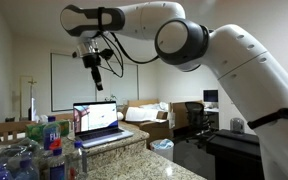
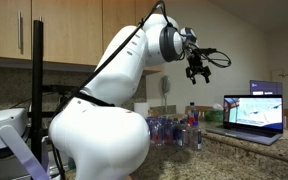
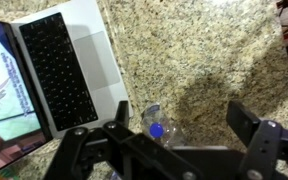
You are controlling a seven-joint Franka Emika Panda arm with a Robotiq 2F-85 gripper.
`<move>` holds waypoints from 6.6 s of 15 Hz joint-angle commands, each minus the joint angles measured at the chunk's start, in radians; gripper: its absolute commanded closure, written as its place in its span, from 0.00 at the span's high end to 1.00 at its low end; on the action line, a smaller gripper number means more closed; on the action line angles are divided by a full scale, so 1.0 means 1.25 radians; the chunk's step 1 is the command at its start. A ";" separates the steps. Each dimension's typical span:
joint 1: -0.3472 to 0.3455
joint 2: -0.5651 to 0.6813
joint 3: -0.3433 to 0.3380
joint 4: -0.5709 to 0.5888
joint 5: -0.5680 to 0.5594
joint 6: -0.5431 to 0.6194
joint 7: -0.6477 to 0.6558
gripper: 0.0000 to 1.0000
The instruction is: Move one water bottle on the left to the right.
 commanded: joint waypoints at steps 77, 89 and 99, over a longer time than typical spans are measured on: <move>-0.067 -0.084 0.166 -0.570 0.142 0.647 -0.040 1.00; -0.065 -0.049 0.202 -0.583 0.158 0.631 -0.056 1.00; -0.061 -0.046 0.198 -0.585 0.150 0.642 -0.040 1.00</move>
